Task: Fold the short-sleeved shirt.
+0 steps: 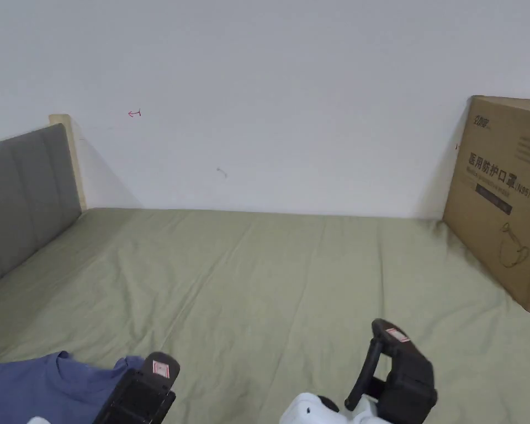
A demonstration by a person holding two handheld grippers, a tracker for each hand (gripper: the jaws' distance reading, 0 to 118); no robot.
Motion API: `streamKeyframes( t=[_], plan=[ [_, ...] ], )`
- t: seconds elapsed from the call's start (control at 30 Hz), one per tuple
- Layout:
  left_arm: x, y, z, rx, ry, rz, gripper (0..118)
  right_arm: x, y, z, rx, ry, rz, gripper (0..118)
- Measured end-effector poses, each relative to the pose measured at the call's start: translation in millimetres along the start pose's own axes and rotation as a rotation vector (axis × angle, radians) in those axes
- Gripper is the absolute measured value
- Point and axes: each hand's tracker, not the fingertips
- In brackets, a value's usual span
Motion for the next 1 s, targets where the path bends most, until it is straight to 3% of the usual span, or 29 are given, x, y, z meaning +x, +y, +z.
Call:
streamKeyframes(
  t=[0.07, 0.13, 0.2, 0.33, 0.4, 0.43, 0.5, 0.57, 0.63, 0.77, 1.0],
  plan=[
    [-4.8, -0.7, -0.9, -0.001, 0.027, -0.023, 111, -2.2, -1.1, -3.0, -0.030, 0.068, -0.011, 118],
    [4.9, -0.7, -3.5, 0.019, 0.061, -0.114, 111, 0.0, -2.5, -5.3, -0.010, 0.056, -0.067, 118],
    [30.9, 5.8, -5.9, 0.053, 0.076, -0.330, 111, 22.6, -4.1, -9.2, -0.036, 0.048, -0.293, 118],
    [97.8, -4.5, -2.7, 0.156, 0.055, -0.878, 111, 74.9, -19.5, -18.2, -0.116, 0.020, -0.926, 118],
    [116.3, -17.8, 2.1, 0.170, 0.029, -1.068, 111, 75.9, -32.5, -17.5, -0.153, -0.040, -1.131, 118],
    [119.2, -24.4, 2.5, 0.154, 0.017, -1.146, 111, 70.1, -39.8, -14.1, -0.132, -0.039, -1.180, 118],
    [114.4, -34.2, 2.4, 0.101, 0.048, -1.222, 111, 58.1, -47.5, -13.1, -0.168, -0.075, -1.170, 118],
    [104.9, -39.1, 3.0, 0.097, 0.051, -1.139, 111, 49.8, -46.8, -11.8, -0.188, -0.075, -1.113, 118],
    [97.0, -35.9, 3.7, 0.088, 0.041, -1.083, 111, 50.3, -46.4, -7.9, -0.152, -0.064, -1.111, 118],
    [99.7, -32.3, 4.3, 0.136, 0.067, -1.161, 111, 57.7, -35.3, -2.5, -0.088, -0.064, -1.094, 118],
    [107.6, -30.2, 12.1, 0.186, 0.045, -1.168, 116, 58.9, -22.8, 4.7, -0.069, -0.066, -1.061, 118]
  ],
)
